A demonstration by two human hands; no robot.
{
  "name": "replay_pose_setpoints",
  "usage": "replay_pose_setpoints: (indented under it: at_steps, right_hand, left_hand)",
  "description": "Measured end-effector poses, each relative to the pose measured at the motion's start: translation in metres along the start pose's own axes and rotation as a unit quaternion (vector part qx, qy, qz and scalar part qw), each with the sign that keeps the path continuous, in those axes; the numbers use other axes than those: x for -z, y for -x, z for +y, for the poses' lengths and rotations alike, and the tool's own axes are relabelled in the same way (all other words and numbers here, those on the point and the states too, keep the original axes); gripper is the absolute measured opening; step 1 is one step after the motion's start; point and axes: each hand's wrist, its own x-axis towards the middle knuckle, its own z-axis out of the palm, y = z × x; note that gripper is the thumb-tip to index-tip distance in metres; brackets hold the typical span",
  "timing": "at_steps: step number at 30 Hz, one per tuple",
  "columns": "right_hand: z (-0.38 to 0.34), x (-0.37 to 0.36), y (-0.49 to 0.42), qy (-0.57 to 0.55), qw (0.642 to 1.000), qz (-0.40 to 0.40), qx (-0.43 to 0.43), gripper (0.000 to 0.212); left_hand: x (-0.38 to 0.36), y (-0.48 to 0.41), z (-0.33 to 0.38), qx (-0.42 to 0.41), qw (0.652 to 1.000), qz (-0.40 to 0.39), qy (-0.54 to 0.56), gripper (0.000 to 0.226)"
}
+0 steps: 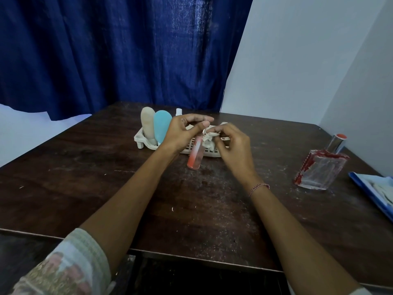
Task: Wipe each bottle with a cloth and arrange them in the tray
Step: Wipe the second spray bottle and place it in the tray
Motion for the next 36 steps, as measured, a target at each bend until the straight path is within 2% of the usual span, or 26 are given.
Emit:
replay_pose_setpoints:
  at_steps: [5,9,11,12,14,16,18,21,23,25,27,31,34,36]
  right_hand:
    - [-0.002,0.001,0.000,0.016,0.997,-0.048,0.060,0.023]
    - [-0.001,0.000,0.003,0.059,0.978,-0.180,0.084,0.019]
    - [-0.003,-0.003,0.005,0.087,0.968,-0.214,0.101,0.017]
    - [-0.004,-0.004,0.005,0.100,0.968,-0.203,0.111,0.017]
    - [-0.006,-0.005,0.004,0.114,0.978,-0.132,0.116,0.017]
    - [-0.006,-0.002,0.002,0.101,0.990,-0.040,0.088,0.017]
    - [-0.004,0.000,0.002,0.078,0.995,-0.003,0.066,0.017]
    - [-0.006,0.004,0.002,0.044,0.995,-0.055,0.064,0.016]
    - [-0.012,0.004,0.003,0.032,0.993,-0.088,0.078,0.017]
    - [-0.018,0.003,0.004,0.028,0.990,-0.088,0.106,0.018]
    - [-0.022,0.003,0.003,0.035,0.988,-0.052,0.140,0.019]
    - [-0.021,0.006,0.000,0.015,0.993,0.043,0.106,0.020]
    - [-0.023,0.004,0.001,-0.013,0.994,0.029,0.104,0.019]
    - [-0.028,-0.001,0.004,-0.027,0.992,-0.009,0.125,0.018]
  left_hand:
    - [0.001,0.000,-0.002,0.002,1.000,0.014,0.006,0.012]
    - [0.001,0.000,-0.005,0.015,0.999,0.034,-0.007,0.012]
    - [0.000,0.000,-0.005,0.021,0.999,0.043,-0.019,0.011]
    - [0.000,0.000,-0.005,0.020,0.999,0.044,-0.025,0.011]
    - [-0.001,0.000,-0.005,0.011,0.999,0.041,-0.029,0.011]
    - [-0.004,0.001,-0.004,0.002,0.999,0.033,-0.023,0.009]
    - [-0.006,0.003,-0.003,0.002,0.999,0.029,-0.014,0.009]
    - [-0.008,0.005,-0.002,0.024,0.998,0.045,0.024,0.008]
    - [-0.007,0.006,0.005,0.049,0.989,0.074,0.115,0.008]
    - [-0.004,0.005,0.013,0.073,0.969,0.094,0.217,0.008]
    - [-0.003,0.005,0.021,0.093,0.949,0.090,0.288,0.008]
    - [-0.008,0.007,0.026,0.100,0.950,0.056,0.290,0.009]
    - [-0.007,0.006,0.028,0.097,0.949,0.065,0.293,0.008]
    - [-0.002,0.004,0.031,0.097,0.942,0.105,0.304,0.008]
